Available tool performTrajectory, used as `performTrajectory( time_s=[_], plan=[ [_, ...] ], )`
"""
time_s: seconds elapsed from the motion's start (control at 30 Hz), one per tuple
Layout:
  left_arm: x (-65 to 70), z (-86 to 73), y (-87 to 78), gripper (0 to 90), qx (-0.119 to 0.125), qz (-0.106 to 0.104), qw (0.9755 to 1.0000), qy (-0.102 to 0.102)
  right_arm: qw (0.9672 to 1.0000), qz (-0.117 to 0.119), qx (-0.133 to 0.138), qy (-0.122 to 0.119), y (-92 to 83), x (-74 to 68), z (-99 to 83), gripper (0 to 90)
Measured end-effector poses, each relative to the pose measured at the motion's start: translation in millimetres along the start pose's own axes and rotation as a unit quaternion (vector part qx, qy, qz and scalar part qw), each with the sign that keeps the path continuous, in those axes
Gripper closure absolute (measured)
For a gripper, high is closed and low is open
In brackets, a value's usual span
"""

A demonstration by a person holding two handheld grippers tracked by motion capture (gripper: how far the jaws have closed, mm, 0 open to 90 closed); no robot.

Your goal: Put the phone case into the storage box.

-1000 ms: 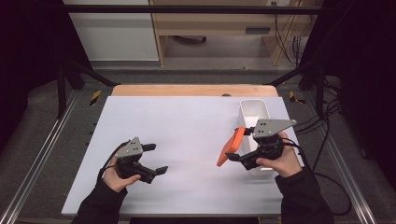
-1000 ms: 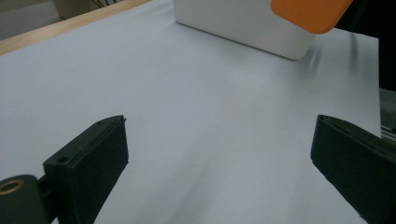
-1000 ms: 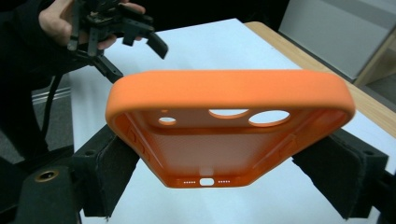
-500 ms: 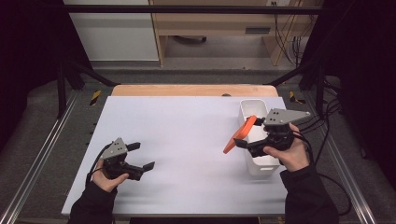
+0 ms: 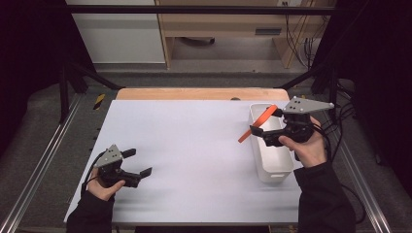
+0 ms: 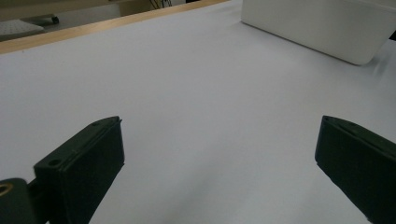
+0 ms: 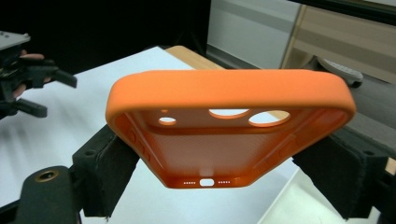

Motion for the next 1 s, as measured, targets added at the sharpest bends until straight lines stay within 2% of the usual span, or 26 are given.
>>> performTrajectory(
  time_s=[0.5, 0.7, 1.0],
  plan=[
    [-7.1, -5.9, 2.0, 0.6, -0.003, 0.006, 0.9999, -0.008, 0.9984, -0.049, -0.018, 0.02, 12.4, 28.8, 11.5, 15.7],
    [-8.0, -6.5, 3.1, 0.7, -0.004, 0.007, 0.9999, -0.007, 0.9961, -0.079, -0.027, 0.03, 18.6, 44.0, 13.5, 15.7],
    [-8.9, -6.9, 3.9, 0.7, -0.003, 0.004, 0.9999, -0.011, 0.9901, -0.122, -0.04, 0.058, 27.6, 65.0, 13.5, 15.7]
  ],
)
Point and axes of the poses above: each handheld gripper's, and its own axes: y roughly forward along the jaws, z roughly out of its top, x roughly to its right, the point moved 6 cm from there along y, roughly forward along the jaws, and after that the axes turned 4 degrees about -y, right-handed, at the moved point
